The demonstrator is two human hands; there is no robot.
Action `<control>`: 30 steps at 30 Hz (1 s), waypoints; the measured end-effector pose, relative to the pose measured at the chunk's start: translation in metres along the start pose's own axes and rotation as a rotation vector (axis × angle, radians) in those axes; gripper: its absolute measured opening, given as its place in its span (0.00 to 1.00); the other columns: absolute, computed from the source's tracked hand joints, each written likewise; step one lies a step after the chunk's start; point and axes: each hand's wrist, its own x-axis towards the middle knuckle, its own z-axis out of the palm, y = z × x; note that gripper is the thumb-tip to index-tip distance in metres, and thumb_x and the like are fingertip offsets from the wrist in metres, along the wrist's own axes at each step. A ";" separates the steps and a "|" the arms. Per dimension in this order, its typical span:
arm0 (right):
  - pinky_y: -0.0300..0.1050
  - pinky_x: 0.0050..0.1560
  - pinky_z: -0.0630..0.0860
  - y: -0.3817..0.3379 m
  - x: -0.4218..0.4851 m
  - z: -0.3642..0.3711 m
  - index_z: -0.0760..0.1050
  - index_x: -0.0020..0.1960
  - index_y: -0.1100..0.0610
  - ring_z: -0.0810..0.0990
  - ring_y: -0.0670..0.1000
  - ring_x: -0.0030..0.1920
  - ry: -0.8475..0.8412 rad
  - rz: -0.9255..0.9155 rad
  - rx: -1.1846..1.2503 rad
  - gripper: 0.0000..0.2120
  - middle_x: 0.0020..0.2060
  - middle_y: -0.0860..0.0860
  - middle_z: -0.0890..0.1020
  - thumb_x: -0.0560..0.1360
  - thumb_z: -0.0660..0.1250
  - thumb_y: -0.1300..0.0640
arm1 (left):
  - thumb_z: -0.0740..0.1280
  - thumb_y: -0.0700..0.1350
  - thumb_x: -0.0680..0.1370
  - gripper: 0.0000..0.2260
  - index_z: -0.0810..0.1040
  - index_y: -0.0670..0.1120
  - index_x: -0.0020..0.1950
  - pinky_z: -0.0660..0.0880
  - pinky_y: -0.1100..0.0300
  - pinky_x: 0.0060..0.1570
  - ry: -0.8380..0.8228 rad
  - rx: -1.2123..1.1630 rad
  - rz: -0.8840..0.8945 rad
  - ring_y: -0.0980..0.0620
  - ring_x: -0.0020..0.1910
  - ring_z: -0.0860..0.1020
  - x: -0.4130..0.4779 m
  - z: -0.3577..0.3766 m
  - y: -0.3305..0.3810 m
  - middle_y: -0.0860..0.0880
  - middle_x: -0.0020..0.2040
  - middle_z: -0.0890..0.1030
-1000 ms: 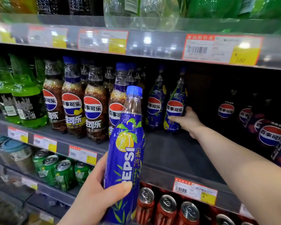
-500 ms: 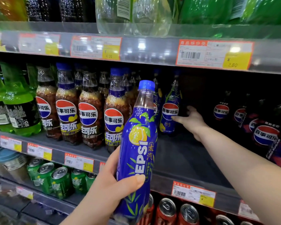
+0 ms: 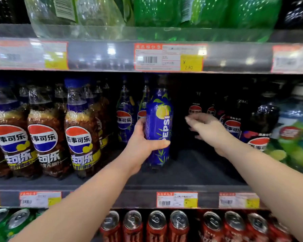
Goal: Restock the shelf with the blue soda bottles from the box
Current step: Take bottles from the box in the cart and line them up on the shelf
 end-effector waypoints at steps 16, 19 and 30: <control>0.48 0.58 0.75 -0.002 0.009 0.041 0.62 0.67 0.53 0.78 0.49 0.56 -0.104 -0.087 0.054 0.38 0.55 0.49 0.78 0.63 0.78 0.59 | 0.74 0.59 0.60 0.45 0.58 0.57 0.73 0.68 0.52 0.66 -0.050 0.630 -0.109 0.47 0.66 0.69 0.014 -0.009 -0.016 0.46 0.68 0.65; 0.47 0.58 0.74 -0.001 0.021 0.047 0.62 0.67 0.56 0.78 0.51 0.57 0.046 -0.094 0.018 0.41 0.56 0.51 0.78 0.60 0.79 0.58 | 0.71 0.59 0.68 0.40 0.56 0.49 0.75 0.62 0.61 0.67 -0.076 0.923 -0.039 0.49 0.68 0.66 -0.008 -0.022 -0.019 0.45 0.68 0.65; 0.44 0.54 0.71 0.021 0.038 0.041 0.61 0.68 0.53 0.75 0.48 0.54 -0.099 0.064 0.035 0.37 0.57 0.49 0.76 0.64 0.76 0.61 | 0.54 0.69 0.72 0.34 0.65 0.50 0.71 0.60 0.53 0.70 -0.187 1.424 -0.126 0.49 0.72 0.62 -0.039 -0.045 -0.036 0.48 0.73 0.65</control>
